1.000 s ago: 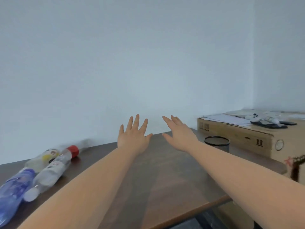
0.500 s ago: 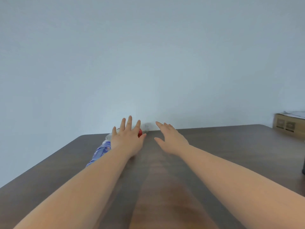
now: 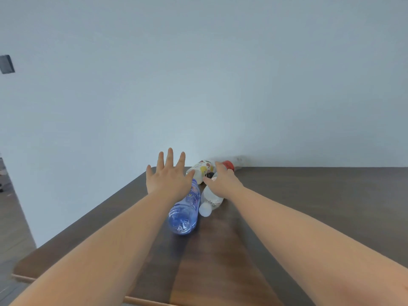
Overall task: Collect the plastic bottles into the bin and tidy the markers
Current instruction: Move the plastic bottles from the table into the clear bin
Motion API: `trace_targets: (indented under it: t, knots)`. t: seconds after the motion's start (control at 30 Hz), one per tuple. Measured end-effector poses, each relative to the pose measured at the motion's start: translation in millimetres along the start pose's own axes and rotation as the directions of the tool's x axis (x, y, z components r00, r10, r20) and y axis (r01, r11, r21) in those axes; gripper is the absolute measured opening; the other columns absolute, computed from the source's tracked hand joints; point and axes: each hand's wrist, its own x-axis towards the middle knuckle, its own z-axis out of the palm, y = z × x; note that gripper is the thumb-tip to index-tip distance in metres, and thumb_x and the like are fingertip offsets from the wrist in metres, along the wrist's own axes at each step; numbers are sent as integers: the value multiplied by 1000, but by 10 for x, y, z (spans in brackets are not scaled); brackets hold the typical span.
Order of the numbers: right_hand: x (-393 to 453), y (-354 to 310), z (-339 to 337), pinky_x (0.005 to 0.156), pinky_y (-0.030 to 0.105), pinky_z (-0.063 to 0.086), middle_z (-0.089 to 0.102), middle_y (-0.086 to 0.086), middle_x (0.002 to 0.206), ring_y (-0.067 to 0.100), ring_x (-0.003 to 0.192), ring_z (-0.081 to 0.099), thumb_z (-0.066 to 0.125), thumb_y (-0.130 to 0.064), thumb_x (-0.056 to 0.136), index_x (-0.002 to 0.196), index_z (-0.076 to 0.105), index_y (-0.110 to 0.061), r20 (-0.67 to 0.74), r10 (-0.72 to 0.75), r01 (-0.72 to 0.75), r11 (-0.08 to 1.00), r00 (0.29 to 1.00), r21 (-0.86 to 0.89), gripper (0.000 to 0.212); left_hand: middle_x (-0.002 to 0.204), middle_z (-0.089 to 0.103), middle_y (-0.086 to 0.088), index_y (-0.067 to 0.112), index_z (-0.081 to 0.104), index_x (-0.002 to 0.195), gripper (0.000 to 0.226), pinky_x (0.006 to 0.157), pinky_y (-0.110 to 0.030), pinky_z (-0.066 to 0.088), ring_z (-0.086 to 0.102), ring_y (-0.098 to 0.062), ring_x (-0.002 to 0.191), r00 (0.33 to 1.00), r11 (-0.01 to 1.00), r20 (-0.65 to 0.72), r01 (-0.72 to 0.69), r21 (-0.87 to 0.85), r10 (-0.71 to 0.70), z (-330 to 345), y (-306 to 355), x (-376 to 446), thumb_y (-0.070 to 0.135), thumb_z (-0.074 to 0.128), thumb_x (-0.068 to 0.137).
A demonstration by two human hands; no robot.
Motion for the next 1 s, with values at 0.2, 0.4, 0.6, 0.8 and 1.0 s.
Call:
trace_targets:
  t: [0.2, 0.4, 0.6, 0.8, 1.0]
  knots:
    - [146, -38, 175, 107, 42, 34, 23, 19, 152, 36, 136, 31, 54, -40, 90, 152, 5, -21, 34, 48, -47, 999, 998, -5, 81, 160, -15, 2, 34, -5, 151, 63, 116, -50, 6, -14, -22, 147, 1000, 1000, 25, -1, -22, 1, 121, -101, 85, 57, 17, 97]
    - [188, -21, 199, 84, 29, 39, 49, 14, 132, 29, 118, 51, 57, -30, 87, 151, 5, -15, 53, 158, -160, 986, 986, 37, 84, 160, -15, 6, 40, -5, 150, 76, 109, -60, 20, -14, -29, 146, 990, 989, 123, 79, -121, -64, 217, -85, 145, 70, 28, 88]
    - [120, 42, -70, 85, 30, 40, 50, 7, 134, 29, 118, 50, 63, -32, 81, 146, 23, -22, -125, 119, -99, 982, 985, 159, 77, 159, -16, -5, 37, -11, 150, 106, 114, -60, 10, -14, -42, 144, 948, 969, 316, 118, -217, -45, 341, -14, 180, 89, 35, 69]
    - [79, 95, -232, 90, 37, 47, 49, 10, 130, 33, 114, 53, 62, -40, 80, 148, 17, -32, -311, 122, -56, 975, 942, 213, 82, 158, -19, -4, 38, -13, 150, 118, 114, -48, 19, 9, -41, 145, 880, 959, 475, 135, -248, -1, 376, 138, -19, 85, 53, 64]
    - [-8, 134, -450, 84, 36, 45, 46, 12, 124, 35, 110, 53, 61, -35, 81, 147, 17, -32, -396, 117, -38, 978, 911, 203, 79, 142, 29, -9, 37, 2, 151, 90, 94, -38, 45, 48, -32, 120, 882, 984, 470, 72, -165, 14, 238, 171, -148, 29, 57, 80]
